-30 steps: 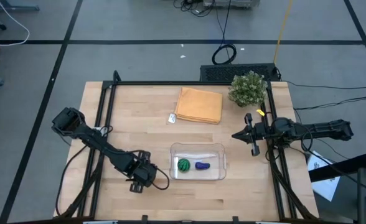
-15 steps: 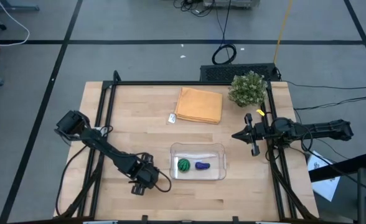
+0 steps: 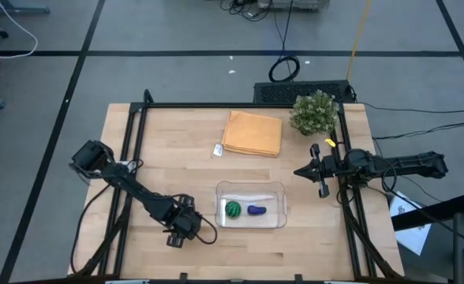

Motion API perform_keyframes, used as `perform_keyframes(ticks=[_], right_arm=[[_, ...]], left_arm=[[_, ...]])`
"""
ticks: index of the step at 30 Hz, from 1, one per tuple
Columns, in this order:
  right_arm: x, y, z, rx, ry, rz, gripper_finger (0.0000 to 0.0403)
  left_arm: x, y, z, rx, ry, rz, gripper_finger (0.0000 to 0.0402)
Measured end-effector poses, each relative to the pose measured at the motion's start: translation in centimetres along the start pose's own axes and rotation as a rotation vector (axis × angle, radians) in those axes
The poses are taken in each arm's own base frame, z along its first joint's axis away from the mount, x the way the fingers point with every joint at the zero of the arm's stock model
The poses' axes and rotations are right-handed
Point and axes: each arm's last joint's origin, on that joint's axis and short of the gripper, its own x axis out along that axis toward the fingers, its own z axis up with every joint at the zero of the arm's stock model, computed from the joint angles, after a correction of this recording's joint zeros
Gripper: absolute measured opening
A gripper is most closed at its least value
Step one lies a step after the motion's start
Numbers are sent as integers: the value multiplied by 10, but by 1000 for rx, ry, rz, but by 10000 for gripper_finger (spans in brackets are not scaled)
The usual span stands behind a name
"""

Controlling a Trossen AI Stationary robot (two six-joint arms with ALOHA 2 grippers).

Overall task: Pick and placing Produce into tupperware
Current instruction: Put the croissant into the transparent bin

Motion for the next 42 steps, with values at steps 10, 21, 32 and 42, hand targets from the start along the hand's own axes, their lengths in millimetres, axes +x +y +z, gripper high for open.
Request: perform_keyframes(ticks=[10,21,32,42], right_arm=[[0,0,0,0,-2,0,0],[0,0,0,3,-3,-1,0],[0,0,0,-1,-2,-1,0],[0,0,0,-4,-2,-1,0]], left_arm=[[-8,7,-2,-17,2,21,177],[-22,18,3,25,2,28,195],[-87,34,-2,38,-218,53,205],[-137,52,-19,47,-395,75,192]])
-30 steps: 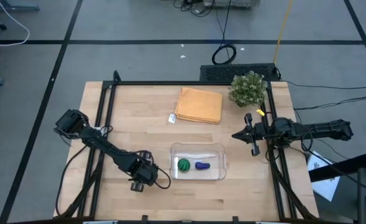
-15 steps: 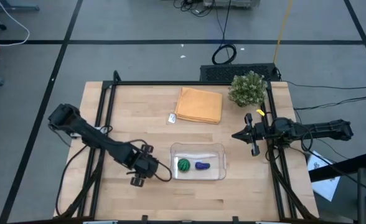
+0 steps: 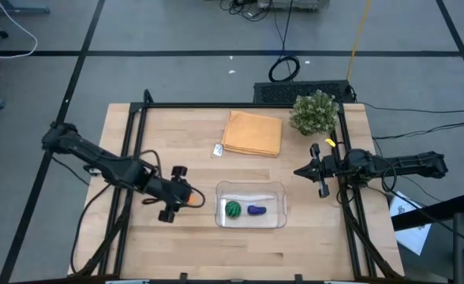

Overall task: Pick and placing Produce into tupperware
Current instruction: Put the croissant into the transparent bin

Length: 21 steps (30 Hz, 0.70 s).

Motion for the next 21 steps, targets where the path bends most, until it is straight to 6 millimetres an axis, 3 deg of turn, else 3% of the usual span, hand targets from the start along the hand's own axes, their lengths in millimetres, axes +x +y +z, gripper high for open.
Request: perform_keyframes(ticks=[6,13,21], right_arm=[[0,0,0,0,0,0,0],[0,0,0,-4,0,0,0],[0,0,0,-4,0,0,0]], left_arm=[[-27,12,-2,0,-106,15,204],[-55,20,-4,16,-302,5,188],[-60,24,-17,46,-489,-30,205]])
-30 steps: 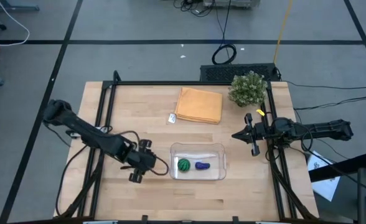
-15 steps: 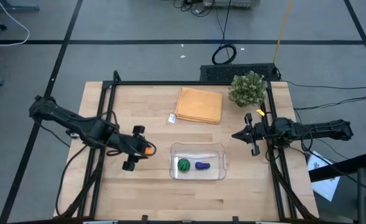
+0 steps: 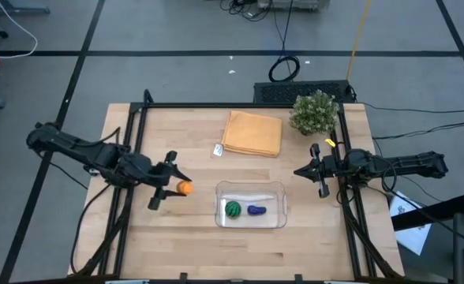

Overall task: Pick and placing Produce into tupperware
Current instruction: Put the croissant into the transparent bin

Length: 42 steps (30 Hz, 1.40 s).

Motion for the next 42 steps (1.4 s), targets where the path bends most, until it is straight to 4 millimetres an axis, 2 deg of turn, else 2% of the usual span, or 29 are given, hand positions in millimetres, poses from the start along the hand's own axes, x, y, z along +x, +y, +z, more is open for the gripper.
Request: perform_keyframes(ticks=[8,16,26,34,42], right_arm=[[0,0,0,0,0,0,0],[0,0,0,0,0,0,0],[0,0,0,0,0,-2,0],[0,0,0,0,1,-3,0],[0,0,-1,0,8,-3,0]], left_arm=[[6,7,-27,11,-129,-20,190],[11,13,-53,-9,-200,-10,203],[-10,15,-55,24,-310,0,197],[-12,15,-57,68,-289,40,205],[-24,17,-57,99,-326,106,206]])
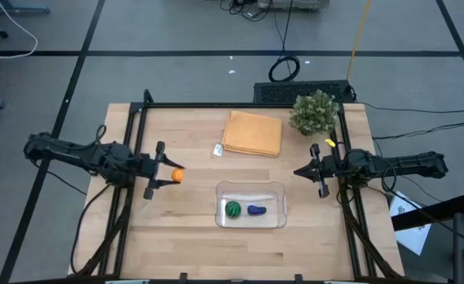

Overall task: Pick and placing Produce into tupperware
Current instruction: Put the croissant into the transparent bin

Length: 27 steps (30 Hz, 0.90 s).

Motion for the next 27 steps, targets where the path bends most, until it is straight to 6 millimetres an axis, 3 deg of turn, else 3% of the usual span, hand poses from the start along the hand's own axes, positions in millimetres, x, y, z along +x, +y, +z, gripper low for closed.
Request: perform_keyframes(ticks=[7,22,27], right_arm=[[0,0,0,-5,0,0,0],[0,0,0,-9,-3,0,0],[0,0,1,-9,-9,0,0]], left_arm=[[-7,0,-1,-7,-17,16,197],[4,-5,-60,-46,-157,34,197],[5,-2,-71,-59,-179,23,203]])
